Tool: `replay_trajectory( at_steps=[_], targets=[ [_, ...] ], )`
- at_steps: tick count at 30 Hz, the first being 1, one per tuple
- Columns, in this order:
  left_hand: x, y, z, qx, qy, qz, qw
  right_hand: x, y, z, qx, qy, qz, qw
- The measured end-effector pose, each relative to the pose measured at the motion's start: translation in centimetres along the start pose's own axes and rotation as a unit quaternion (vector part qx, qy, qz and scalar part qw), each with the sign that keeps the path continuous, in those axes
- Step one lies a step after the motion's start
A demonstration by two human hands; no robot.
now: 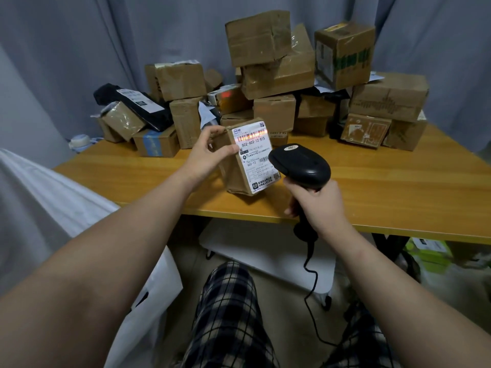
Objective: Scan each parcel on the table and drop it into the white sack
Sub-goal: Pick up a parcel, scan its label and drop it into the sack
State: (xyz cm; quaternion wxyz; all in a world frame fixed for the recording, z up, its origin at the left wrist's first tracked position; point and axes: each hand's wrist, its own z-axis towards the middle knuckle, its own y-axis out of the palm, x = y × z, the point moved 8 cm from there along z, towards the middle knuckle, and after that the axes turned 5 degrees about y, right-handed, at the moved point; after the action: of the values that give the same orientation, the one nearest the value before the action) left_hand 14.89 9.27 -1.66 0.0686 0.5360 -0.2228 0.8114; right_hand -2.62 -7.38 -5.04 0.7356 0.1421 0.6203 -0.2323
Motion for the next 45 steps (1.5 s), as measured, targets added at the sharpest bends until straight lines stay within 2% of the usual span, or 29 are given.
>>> replay_trajectory(
  at_steps=[31,45],
  targets=[
    [-0.6,-0.1,0.2,0.007,0.008,-0.052,0.999,-0.3,0.4,-1.2,-0.007,-0.011,-0.019,1.000],
    [-0.4,0.2,-0.1,0.006,0.014,-0.036,0.999,-0.1,-0.1,-2.3,0.014,-0.018,-0.011,1.000]
  ],
)
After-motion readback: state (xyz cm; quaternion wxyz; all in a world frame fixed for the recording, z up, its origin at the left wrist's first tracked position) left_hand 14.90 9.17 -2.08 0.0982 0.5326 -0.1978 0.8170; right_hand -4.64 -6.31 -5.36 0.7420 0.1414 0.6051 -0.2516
